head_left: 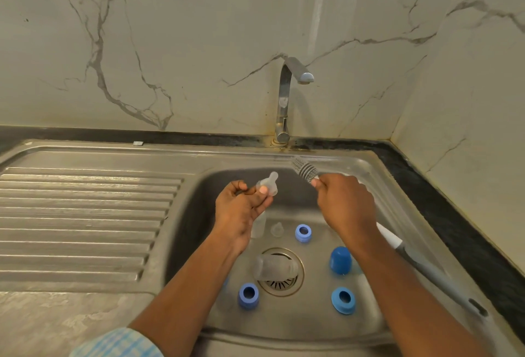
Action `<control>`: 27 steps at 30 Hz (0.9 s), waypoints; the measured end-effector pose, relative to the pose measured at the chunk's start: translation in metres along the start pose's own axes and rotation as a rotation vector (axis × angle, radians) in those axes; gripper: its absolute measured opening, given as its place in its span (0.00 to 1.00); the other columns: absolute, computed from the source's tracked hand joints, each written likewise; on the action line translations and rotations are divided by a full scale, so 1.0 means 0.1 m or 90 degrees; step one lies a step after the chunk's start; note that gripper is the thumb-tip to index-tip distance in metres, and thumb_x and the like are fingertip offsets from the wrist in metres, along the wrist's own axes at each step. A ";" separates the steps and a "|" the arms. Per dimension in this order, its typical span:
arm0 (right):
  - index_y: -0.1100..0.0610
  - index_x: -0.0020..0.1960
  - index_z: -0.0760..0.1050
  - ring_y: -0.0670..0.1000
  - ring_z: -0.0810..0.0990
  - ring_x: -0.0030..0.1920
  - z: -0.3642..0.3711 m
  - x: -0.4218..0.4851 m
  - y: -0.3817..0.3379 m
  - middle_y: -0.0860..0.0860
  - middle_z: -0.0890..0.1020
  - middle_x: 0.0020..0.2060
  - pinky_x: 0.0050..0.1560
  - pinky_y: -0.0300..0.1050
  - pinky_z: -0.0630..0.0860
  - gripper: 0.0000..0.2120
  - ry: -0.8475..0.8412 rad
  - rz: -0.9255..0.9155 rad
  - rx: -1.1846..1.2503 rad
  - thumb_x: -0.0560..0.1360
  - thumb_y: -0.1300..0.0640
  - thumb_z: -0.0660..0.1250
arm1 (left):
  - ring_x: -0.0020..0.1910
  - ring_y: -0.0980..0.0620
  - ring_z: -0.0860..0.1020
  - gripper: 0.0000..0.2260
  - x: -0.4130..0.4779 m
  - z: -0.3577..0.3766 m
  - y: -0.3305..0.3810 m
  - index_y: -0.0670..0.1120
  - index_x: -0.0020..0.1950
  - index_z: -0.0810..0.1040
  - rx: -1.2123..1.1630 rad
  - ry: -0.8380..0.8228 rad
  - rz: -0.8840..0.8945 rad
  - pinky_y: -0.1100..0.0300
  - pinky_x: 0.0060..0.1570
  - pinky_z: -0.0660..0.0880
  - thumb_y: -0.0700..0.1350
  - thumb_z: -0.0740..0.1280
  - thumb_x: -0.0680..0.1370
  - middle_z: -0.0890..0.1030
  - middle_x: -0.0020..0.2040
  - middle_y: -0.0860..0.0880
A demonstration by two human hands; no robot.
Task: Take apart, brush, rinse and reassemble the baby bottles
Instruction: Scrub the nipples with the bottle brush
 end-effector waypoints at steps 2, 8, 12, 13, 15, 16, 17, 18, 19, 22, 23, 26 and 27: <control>0.49 0.44 0.77 0.55 0.80 0.42 0.05 -0.03 0.00 0.50 0.79 0.36 0.39 0.45 0.68 0.13 -0.047 -0.025 0.023 0.82 0.47 0.57 | 0.45 0.47 0.86 0.10 0.00 -0.04 -0.01 0.43 0.50 0.73 -0.009 0.014 0.004 0.59 0.46 0.83 0.30 0.68 0.77 0.84 0.47 0.41; 0.48 0.39 0.70 0.51 0.73 0.33 0.17 -0.12 -0.35 0.47 0.72 0.29 0.31 0.45 0.63 0.13 -0.104 -0.115 0.045 0.82 0.47 0.59 | 0.50 0.49 0.85 0.11 0.04 0.02 -0.11 0.41 0.61 0.78 0.010 -0.020 -0.035 0.59 0.48 0.82 0.32 0.65 0.80 0.84 0.54 0.40; 0.48 0.43 0.75 0.49 0.72 0.32 0.22 -0.12 -0.32 0.47 0.73 0.30 0.30 0.43 0.62 0.12 -0.127 -0.123 0.048 0.82 0.47 0.59 | 0.54 0.48 0.83 0.13 0.03 0.11 -0.17 0.38 0.63 0.78 0.069 -0.074 -0.042 0.58 0.55 0.81 0.35 0.68 0.78 0.83 0.58 0.39; 0.48 0.41 0.73 0.49 0.72 0.32 0.23 -0.11 -0.30 0.47 0.72 0.29 0.30 0.43 0.62 0.12 -0.134 -0.122 0.044 0.82 0.47 0.59 | 0.54 0.48 0.83 0.14 0.03 0.11 -0.17 0.38 0.63 0.78 0.086 -0.076 -0.037 0.58 0.55 0.81 0.36 0.69 0.78 0.83 0.58 0.39; 0.49 0.36 0.68 0.49 0.70 0.30 0.24 -0.10 -0.28 0.47 0.70 0.27 0.29 0.43 0.61 0.16 -0.145 -0.118 0.039 0.82 0.47 0.59 | 0.55 0.48 0.83 0.13 0.04 0.05 -0.17 0.39 0.61 0.79 0.130 -0.053 -0.023 0.57 0.53 0.81 0.38 0.71 0.77 0.84 0.56 0.40; 0.48 0.34 0.65 0.48 0.69 0.29 0.25 -0.09 -0.26 0.47 0.69 0.27 0.29 0.43 0.60 0.18 -0.151 -0.111 0.039 0.82 0.48 0.59 | 0.54 0.47 0.84 0.12 0.05 0.02 -0.17 0.40 0.60 0.80 0.155 -0.037 -0.019 0.57 0.52 0.81 0.40 0.71 0.77 0.84 0.55 0.41; 0.48 0.33 0.65 0.48 0.68 0.29 0.25 -0.08 -0.23 0.47 0.69 0.27 0.29 0.43 0.60 0.18 -0.158 -0.101 0.041 0.82 0.48 0.60 | 0.54 0.47 0.84 0.11 0.06 -0.01 -0.17 0.41 0.59 0.80 0.181 -0.026 -0.019 0.56 0.51 0.81 0.41 0.71 0.78 0.85 0.54 0.41; 0.49 0.34 0.67 0.49 0.69 0.29 0.25 -0.07 -0.20 0.47 0.70 0.27 0.29 0.43 0.60 0.17 -0.162 -0.093 0.045 0.82 0.48 0.60 | 0.53 0.47 0.84 0.11 0.06 -0.02 -0.18 0.42 0.59 0.80 0.204 -0.021 -0.021 0.56 0.50 0.82 0.42 0.71 0.78 0.85 0.53 0.42; 0.49 0.37 0.70 0.49 0.69 0.29 0.27 -0.06 -0.17 0.48 0.71 0.28 0.28 0.43 0.61 0.15 -0.167 -0.084 0.048 0.82 0.49 0.60 | 0.52 0.47 0.84 0.11 0.07 -0.02 -0.19 0.42 0.59 0.80 0.227 -0.022 -0.022 0.56 0.49 0.82 0.44 0.71 0.78 0.85 0.52 0.43; 0.52 0.47 0.79 0.50 0.72 0.30 0.30 -0.02 -0.04 0.48 0.73 0.29 0.30 0.43 0.63 0.11 -0.167 -0.051 0.057 0.81 0.49 0.61 | 0.49 0.48 0.84 0.10 0.07 0.01 -0.22 0.42 0.57 0.80 0.324 -0.023 -0.009 0.56 0.47 0.82 0.44 0.71 0.78 0.85 0.51 0.42; 0.52 0.48 0.79 0.51 0.72 0.31 0.30 -0.01 0.01 0.48 0.73 0.29 0.31 0.43 0.64 0.11 -0.160 -0.039 0.063 0.81 0.49 0.61 | 0.47 0.48 0.84 0.08 0.08 0.02 -0.24 0.43 0.56 0.79 0.372 -0.023 0.005 0.55 0.48 0.81 0.44 0.71 0.79 0.85 0.50 0.42; 0.53 0.46 0.78 0.52 0.73 0.32 0.26 0.04 0.14 0.47 0.72 0.29 0.32 0.43 0.64 0.11 -0.128 -0.008 0.084 0.81 0.49 0.61 | 0.45 0.48 0.83 0.05 0.10 0.07 -0.28 0.45 0.51 0.79 0.558 -0.040 0.089 0.54 0.47 0.80 0.45 0.71 0.78 0.84 0.46 0.45; 0.53 0.46 0.78 0.51 0.73 0.32 0.25 0.04 0.19 0.47 0.72 0.29 0.31 0.43 0.63 0.11 -0.116 0.001 0.092 0.81 0.49 0.61 | 0.44 0.49 0.82 0.05 0.11 0.12 -0.33 0.45 0.49 0.79 0.626 -0.062 0.115 0.58 0.45 0.79 0.45 0.72 0.77 0.84 0.45 0.47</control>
Point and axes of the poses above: each hand's wrist, its own x-axis towards the middle knuckle, its own z-axis out of the palm, y = z × x, the point moved 10 cm from there along x, towards the middle knuckle
